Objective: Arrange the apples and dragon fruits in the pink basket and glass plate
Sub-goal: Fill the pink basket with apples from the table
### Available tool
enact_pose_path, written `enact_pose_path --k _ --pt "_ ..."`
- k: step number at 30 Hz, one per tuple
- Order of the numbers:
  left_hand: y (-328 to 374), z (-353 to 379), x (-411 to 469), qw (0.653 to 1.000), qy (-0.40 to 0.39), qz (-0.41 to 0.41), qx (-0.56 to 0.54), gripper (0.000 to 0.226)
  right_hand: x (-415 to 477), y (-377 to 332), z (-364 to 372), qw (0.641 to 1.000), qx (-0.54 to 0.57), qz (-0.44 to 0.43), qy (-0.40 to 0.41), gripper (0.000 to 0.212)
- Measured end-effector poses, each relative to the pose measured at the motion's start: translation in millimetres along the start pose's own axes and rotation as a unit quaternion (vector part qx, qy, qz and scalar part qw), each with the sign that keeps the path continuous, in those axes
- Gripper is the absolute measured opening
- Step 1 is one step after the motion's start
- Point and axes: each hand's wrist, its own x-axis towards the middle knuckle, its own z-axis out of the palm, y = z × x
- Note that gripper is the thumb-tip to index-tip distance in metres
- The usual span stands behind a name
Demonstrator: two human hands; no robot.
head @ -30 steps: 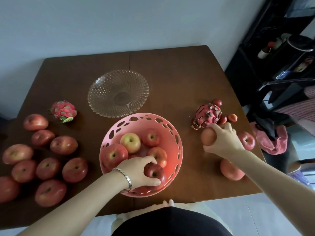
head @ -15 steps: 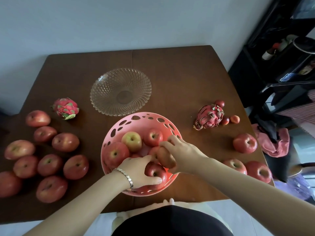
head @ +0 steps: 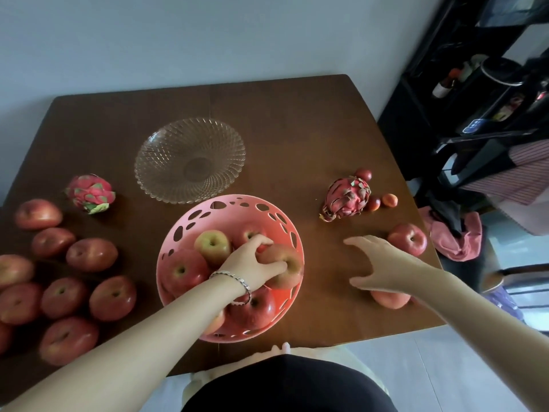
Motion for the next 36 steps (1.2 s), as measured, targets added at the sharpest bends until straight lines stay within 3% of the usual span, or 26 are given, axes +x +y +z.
enact_pose_path --k 4,9,12,15,18,21,23,24,26,28,31,36 --pt "0.3 -1.1 -1.1 1.0 -0.001 0.011 0.026 0.045 -3.7 29.6 28.4 0.969 -0.211 0.088 -0.097 0.095" --pt "-2.9 -0.8 -0.7 1.0 -0.01 0.003 0.022 0.047 3.0 39.4 47.1 0.952 -0.287 0.098 -0.048 0.08" --pt "-3.3 1.0 -1.5 1.0 -0.01 0.004 0.004 0.045 4.6 40.1 42.7 0.973 -0.21 0.094 -0.026 0.08" --pt "-5.5 2.4 -1.7 1.0 -0.012 0.005 -0.003 0.046 3.5 26.7 28.4 0.991 -0.071 0.085 0.07 0.081" --pt "-6.1 2.6 -2.5 1.0 -0.016 0.011 -0.018 0.049 7.3 -3.7 3.8 0.978 0.109 0.015 0.176 0.076" --pt "-8.4 4.5 -3.6 1.0 -0.016 -0.001 -0.008 0.067 24.6 -37.6 -16.7 0.952 0.224 -0.072 0.196 0.066" --pt "-10.0 5.5 -5.8 0.999 -0.008 -0.027 -0.015 0.09 43.6 -57.3 -19.0 0.941 0.254 -0.108 0.195 0.065" --pt "-12.0 7.2 -5.9 0.999 -0.004 -0.037 -0.026 0.091 52.9 -65.7 -17.2 0.937 0.267 -0.118 0.192 0.066" --pt "-14.3 8.6 -6.2 0.998 0.004 -0.044 -0.043 0.072 69.8 -80.4 -11.6 0.935 0.287 -0.12 0.171 0.071" --pt "-16.8 10.1 -5.6 0.998 0.013 -0.042 -0.05 0.058 80.4 -90.7 -4.4 0.937 0.28 -0.127 0.166 0.064" --pt "-17.0 12.4 -5.5 0.997 0.025 -0.037 -0.056 0.058 83.8 -94.6 6.3 0.935 0.252 -0.167 0.185 0.052" --pt "-18.3 13.5 -6.4 0.996 0.038 -0.033 -0.068 0.055 88.9 -87.4 18.9 0.923 0.247 -0.204 0.214 0.052"
